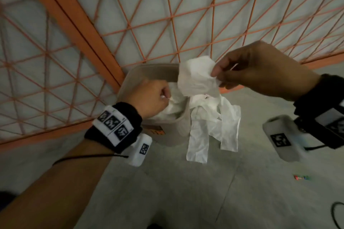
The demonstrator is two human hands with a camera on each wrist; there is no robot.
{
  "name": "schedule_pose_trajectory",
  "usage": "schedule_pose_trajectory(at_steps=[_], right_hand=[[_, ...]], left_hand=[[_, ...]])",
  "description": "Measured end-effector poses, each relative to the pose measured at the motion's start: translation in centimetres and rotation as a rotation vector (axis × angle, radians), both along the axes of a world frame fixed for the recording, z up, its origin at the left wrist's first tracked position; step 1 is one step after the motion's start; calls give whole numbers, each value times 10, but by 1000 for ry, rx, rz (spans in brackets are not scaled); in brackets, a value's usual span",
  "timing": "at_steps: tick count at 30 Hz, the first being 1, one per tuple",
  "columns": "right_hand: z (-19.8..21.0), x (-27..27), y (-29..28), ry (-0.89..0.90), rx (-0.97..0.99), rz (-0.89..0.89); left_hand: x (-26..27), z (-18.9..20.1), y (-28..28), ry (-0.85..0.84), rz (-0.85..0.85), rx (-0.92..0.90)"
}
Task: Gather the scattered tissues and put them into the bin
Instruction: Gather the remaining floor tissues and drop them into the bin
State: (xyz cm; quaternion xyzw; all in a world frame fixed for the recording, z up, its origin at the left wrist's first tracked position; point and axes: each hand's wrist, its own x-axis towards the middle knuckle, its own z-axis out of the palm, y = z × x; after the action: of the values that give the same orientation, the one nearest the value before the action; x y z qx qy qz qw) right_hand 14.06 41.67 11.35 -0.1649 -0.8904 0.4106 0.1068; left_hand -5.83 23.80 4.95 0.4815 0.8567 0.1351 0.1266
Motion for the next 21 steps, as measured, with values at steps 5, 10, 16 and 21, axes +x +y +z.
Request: schedule_pose_trajectory(at_steps=[5,10,16,21], right_hand=[[33,-59,-34,5,127,113],[11,-113,-64,-171,373,238],[-12,-124,-64,-351,472,360],[0,-88,-39,-150,432,323]], left_hand=[[5,9,-11,-34,-113,-314],[36,50,-70,-38,-79,-51],[100,33,-110,-327,-105,331],[122,-63,-83,-470,-111,-21]])
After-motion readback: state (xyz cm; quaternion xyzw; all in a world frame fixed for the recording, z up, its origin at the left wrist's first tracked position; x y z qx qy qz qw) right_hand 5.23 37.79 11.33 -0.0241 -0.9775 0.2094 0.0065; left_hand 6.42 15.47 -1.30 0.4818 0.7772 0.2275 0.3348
